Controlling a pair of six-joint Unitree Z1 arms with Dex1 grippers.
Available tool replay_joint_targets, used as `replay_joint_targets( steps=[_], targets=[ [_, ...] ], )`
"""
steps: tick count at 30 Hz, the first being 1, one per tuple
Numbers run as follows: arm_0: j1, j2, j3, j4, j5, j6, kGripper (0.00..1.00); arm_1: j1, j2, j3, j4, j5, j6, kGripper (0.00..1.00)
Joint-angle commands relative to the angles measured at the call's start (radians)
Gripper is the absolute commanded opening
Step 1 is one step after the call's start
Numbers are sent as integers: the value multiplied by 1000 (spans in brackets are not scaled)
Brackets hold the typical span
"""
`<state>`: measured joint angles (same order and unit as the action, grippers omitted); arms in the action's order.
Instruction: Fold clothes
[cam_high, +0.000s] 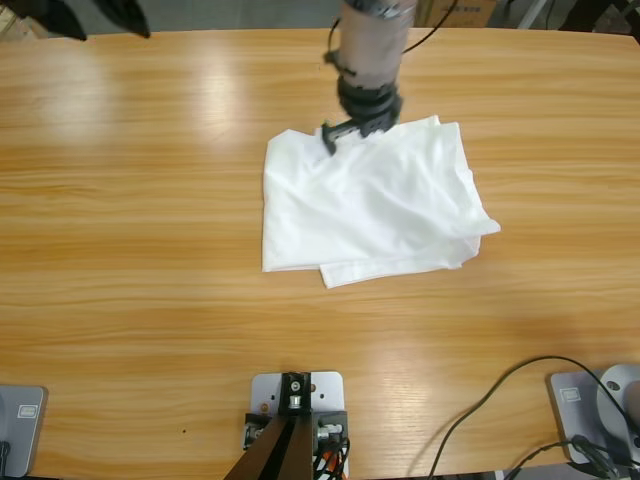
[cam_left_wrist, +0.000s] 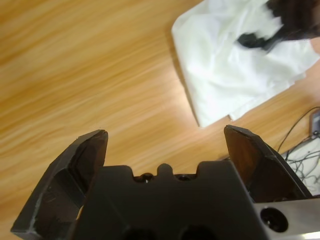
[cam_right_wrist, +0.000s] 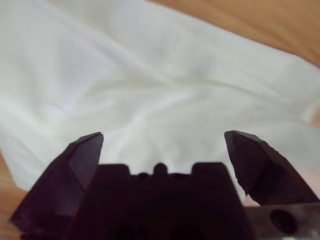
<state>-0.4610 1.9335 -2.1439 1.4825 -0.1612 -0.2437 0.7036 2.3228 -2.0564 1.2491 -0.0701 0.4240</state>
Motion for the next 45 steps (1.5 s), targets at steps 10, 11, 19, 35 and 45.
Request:
replay_joint_targets(
  steps=[10, 11, 19, 35, 45],
  targets=[
    [-204, -200, 813, -645, -180, -191, 908, -102, -392, 893, -518, 220, 63, 1000],
    [-228, -180, 803, -662, -194, -201, 908, -102, -399, 924, -537, 223, 76, 1000],
    [-289, -180, 758, -682, -219, -239, 908, -137, -454, 1102, -611, 183, 168, 1000],
    [-279, -172, 754, -680, -218, -234, 908, -125, -328, 614, -327, 132, -42, 1000],
    [-262, -169, 757, -676, -216, -232, 908, -312, -279, 592, -327, 76, -69, 885]
  ],
)
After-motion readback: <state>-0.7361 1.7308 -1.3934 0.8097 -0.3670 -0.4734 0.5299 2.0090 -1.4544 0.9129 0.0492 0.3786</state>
